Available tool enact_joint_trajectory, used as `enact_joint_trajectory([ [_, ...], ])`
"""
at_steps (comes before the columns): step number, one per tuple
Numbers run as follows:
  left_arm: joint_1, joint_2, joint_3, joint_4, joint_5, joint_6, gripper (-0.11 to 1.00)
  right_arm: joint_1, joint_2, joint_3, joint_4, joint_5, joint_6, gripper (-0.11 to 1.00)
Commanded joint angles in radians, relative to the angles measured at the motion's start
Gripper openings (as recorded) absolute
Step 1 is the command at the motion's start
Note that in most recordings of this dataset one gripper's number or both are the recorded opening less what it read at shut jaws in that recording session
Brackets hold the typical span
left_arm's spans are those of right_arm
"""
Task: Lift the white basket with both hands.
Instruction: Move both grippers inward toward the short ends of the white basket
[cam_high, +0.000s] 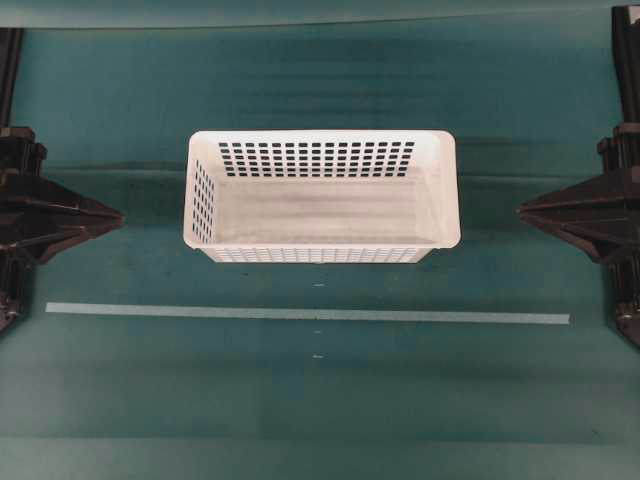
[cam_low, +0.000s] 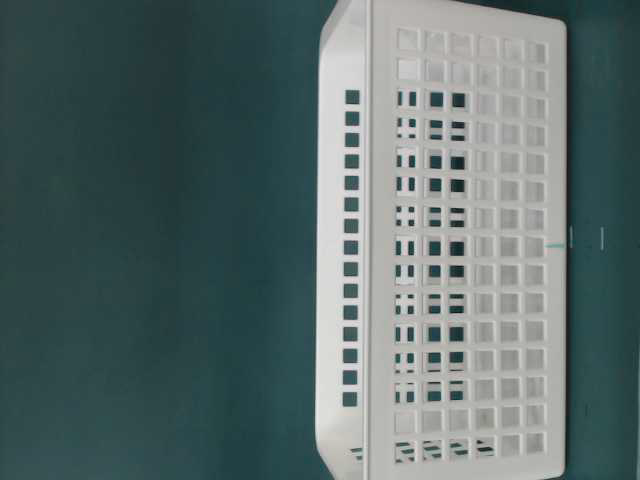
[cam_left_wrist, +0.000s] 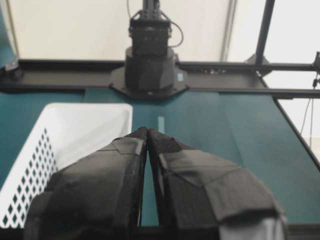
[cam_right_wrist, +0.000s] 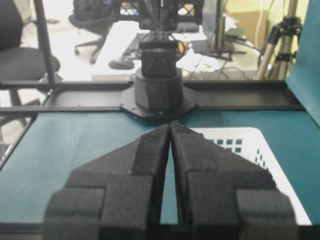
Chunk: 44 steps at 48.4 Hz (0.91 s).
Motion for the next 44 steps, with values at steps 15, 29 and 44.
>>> enact_joint_trajectory([
  [15,0.041,0.126,-0.123,0.014,0.066,-0.124,-0.02,-0.086,0.071,-0.081,0.167,0.095,0.158,-0.01],
  [29,0.064,0.198,-0.247,0.012,0.221,-0.351,-0.02,-0.204,0.166,-0.285,0.206,0.443,0.445,-0.01],
  [44,0.126,0.201,-0.426,0.012,0.491,-0.738,-0.02,-0.245,0.337,-0.518,0.199,0.867,0.746,-0.01],
])
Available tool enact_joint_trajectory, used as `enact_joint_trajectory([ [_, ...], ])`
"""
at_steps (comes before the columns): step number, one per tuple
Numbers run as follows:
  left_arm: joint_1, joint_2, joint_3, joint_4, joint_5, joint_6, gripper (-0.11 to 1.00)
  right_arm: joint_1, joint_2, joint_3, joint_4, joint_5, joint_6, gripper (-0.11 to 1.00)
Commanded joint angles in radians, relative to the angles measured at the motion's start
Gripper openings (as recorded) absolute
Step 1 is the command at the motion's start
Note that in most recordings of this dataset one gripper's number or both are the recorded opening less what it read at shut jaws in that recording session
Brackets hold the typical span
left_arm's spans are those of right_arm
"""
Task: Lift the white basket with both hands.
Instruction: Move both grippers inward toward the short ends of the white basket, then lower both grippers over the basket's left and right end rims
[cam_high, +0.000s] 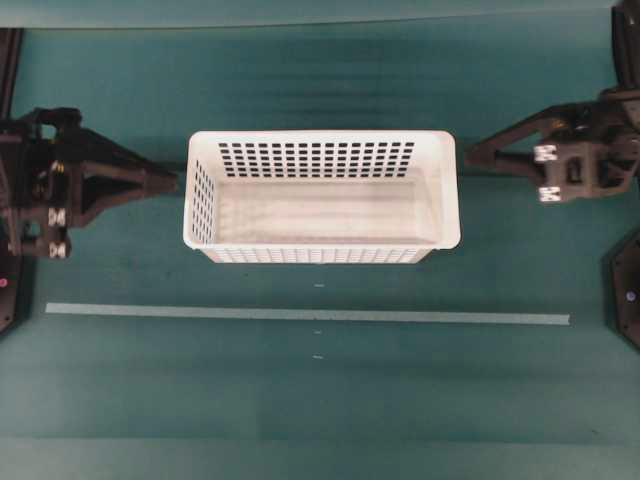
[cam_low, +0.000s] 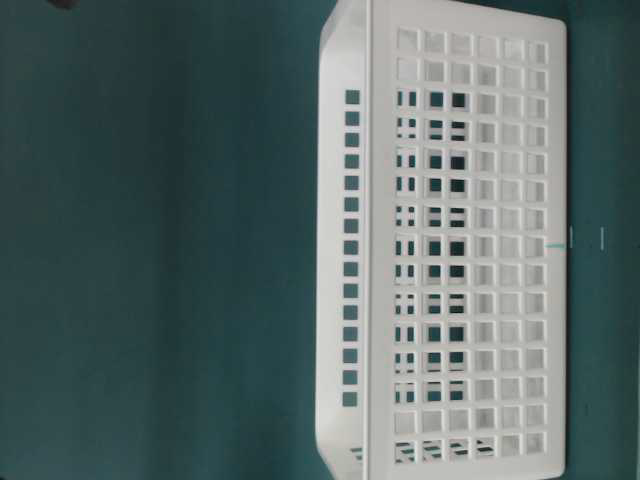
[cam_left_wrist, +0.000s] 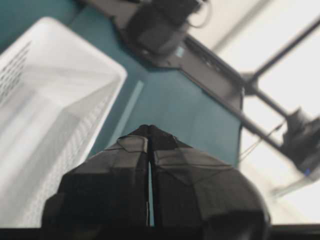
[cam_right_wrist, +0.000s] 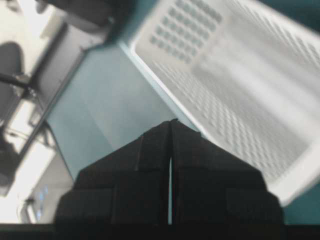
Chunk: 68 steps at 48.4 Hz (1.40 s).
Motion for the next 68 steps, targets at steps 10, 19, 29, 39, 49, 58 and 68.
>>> enact_joint_trajectory([
  [10,0.038,0.044,-0.158,0.011,0.233,-0.288,-0.02,-0.057,0.129,-0.118,-0.020,0.206,0.212,-0.01],
  [19,0.054,0.078,-0.187,0.011,0.402,-0.500,-0.02,-0.091,0.195,-0.176,-0.035,0.402,0.267,-0.01],
  [29,0.083,0.126,-0.221,0.026,0.617,-0.594,-0.02,-0.091,0.307,-0.273,-0.078,0.627,0.291,-0.01],
  [39,0.118,0.192,-0.261,0.028,0.764,-0.592,-0.02,-0.081,0.413,-0.394,-0.213,0.865,0.314,-0.01],
  [49,0.118,0.241,-0.288,0.026,0.810,-0.577,-0.02,-0.077,0.436,-0.379,-0.221,0.841,0.321,-0.01],
  [58,0.118,0.239,-0.284,0.026,0.810,-0.538,-0.01,-0.077,0.422,-0.330,-0.192,0.749,0.325,0.02],
  [68,0.117,0.235,-0.261,0.025,0.805,-0.523,0.11,-0.080,0.414,-0.301,-0.181,0.669,0.354,0.14],
])
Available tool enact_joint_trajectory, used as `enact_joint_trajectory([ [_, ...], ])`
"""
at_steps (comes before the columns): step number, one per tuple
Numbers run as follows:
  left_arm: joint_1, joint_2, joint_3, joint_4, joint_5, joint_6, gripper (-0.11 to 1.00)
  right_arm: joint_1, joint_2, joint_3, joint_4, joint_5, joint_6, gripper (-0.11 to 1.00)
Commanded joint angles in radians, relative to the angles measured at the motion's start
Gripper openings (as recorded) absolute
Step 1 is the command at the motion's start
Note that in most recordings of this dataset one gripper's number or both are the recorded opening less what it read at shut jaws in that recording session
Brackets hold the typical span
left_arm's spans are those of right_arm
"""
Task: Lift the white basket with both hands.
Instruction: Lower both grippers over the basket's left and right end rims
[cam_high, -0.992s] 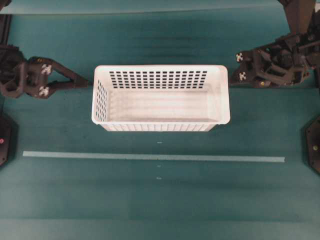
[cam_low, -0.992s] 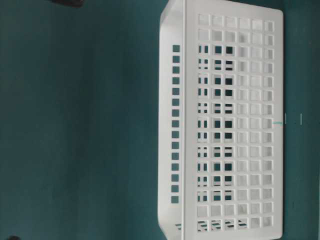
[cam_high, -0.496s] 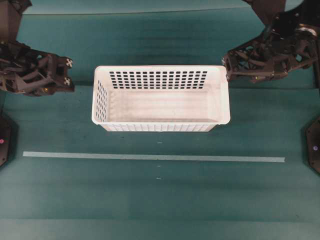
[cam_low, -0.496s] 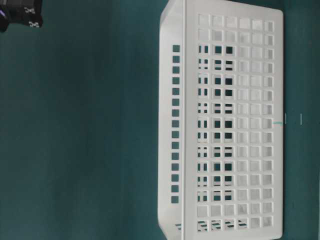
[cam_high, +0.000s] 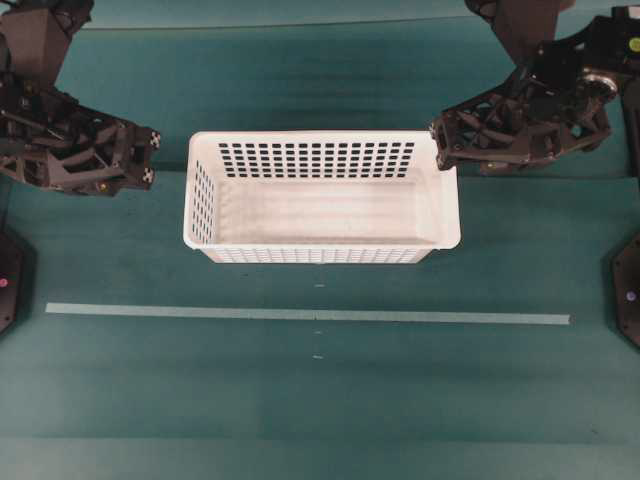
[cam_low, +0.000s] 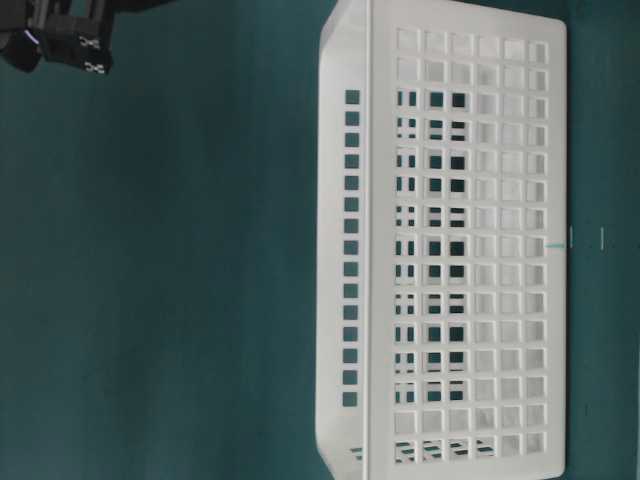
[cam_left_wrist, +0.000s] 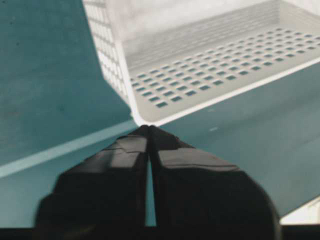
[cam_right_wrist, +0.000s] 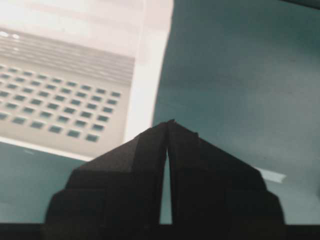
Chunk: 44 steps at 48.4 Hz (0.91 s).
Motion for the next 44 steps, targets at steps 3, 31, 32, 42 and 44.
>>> enact_joint_trajectory([
  [3,0.000,-0.011,-0.003,0.002,-0.009,0.002,0.20,-0.003,-0.002,0.002,0.021,-0.020,0.014,0.22],
  [31,0.008,0.097,0.055,0.002,-0.173,-0.009,0.91,-0.011,0.054,0.078,0.021,-0.202,0.086,0.98],
  [32,0.011,0.106,0.055,0.002,-0.178,-0.008,0.91,-0.012,0.055,0.083,0.021,-0.202,0.087,0.98],
  [42,0.012,0.192,0.052,0.002,-0.216,-0.012,0.91,-0.011,0.084,0.129,0.021,-0.233,0.110,0.97],
  [44,0.012,0.207,0.055,0.002,-0.225,-0.012,0.91,-0.011,0.092,0.133,0.021,-0.252,0.115,0.97],
])
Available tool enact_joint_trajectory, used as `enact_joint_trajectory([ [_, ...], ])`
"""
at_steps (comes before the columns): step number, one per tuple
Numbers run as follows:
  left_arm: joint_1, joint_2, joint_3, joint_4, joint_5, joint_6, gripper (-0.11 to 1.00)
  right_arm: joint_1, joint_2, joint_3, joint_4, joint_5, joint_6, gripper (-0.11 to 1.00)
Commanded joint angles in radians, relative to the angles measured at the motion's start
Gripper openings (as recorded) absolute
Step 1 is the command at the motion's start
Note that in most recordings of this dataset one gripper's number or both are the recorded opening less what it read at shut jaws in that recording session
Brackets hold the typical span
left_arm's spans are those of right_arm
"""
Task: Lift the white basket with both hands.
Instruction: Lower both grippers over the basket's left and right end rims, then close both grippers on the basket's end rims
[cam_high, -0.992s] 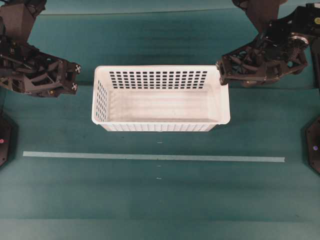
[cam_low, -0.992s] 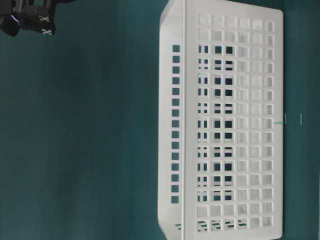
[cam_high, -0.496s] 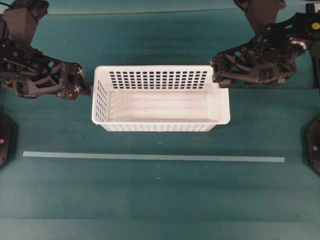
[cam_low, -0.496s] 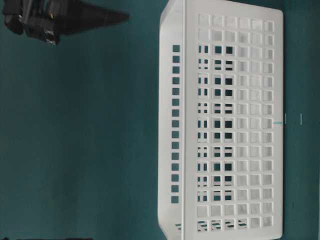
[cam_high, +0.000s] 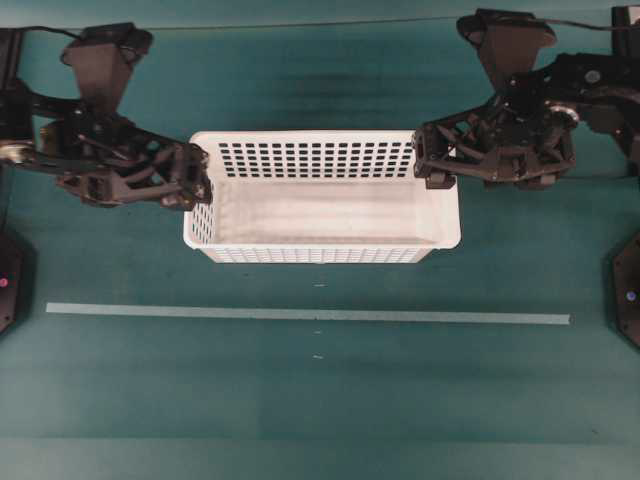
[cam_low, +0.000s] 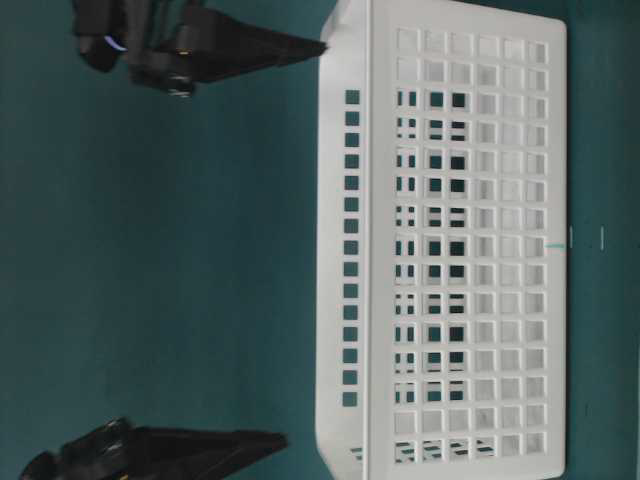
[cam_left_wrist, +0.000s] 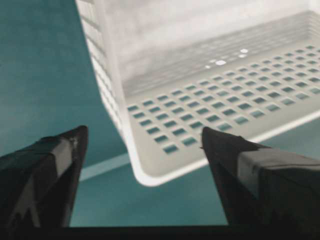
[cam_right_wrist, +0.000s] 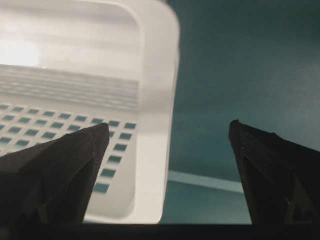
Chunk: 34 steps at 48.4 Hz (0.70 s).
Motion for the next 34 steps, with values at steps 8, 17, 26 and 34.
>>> enact_joint_trajectory([
  [8,0.002,0.087,-0.009,0.002,-0.064,-0.003,0.91,0.014,0.057,0.023,-0.003,-0.083,0.023,0.97],
  [17,0.002,0.160,-0.002,0.002,-0.089,-0.002,0.91,0.017,0.112,0.032,-0.005,-0.115,0.023,0.97],
  [26,0.003,0.202,0.014,0.002,-0.121,-0.005,0.91,0.017,0.164,0.037,-0.003,-0.173,0.026,0.97],
  [34,0.005,0.215,0.034,0.002,-0.133,-0.005,0.91,0.018,0.178,0.037,-0.003,-0.181,0.035,0.97],
])
